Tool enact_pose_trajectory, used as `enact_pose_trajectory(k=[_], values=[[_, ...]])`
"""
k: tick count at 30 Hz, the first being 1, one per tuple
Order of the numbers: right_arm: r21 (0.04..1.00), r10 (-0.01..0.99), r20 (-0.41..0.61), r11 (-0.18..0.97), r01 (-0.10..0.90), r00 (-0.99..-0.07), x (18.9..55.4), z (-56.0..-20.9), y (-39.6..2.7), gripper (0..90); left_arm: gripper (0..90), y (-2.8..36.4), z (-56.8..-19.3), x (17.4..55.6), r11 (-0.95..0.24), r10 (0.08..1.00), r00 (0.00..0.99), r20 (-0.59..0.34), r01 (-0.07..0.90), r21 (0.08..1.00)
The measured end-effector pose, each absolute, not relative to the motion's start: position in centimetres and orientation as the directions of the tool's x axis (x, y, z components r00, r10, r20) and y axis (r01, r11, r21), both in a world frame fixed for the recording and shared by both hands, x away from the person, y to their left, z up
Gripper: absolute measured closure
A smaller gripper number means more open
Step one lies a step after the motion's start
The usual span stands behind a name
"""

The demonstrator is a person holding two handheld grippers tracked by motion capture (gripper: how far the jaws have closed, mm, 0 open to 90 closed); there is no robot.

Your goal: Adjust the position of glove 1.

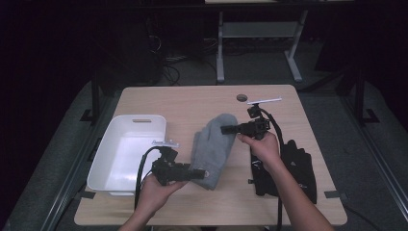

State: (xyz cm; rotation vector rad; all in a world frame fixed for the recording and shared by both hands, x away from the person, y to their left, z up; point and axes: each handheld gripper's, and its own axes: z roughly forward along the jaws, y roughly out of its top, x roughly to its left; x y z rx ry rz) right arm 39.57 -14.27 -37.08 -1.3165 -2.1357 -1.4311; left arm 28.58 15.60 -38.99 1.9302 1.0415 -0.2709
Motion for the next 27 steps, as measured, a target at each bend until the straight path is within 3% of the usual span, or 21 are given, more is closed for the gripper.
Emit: enact_pose_trajectory(k=[27], values=[[0.632,0.515,0.612,0.137,0.762,-0.600,40.7,-33.1,-10.9,72.6,43.0,18.7,-36.0,28.7,-0.212,0.569,0.626,-0.533,0.738,0.640]])
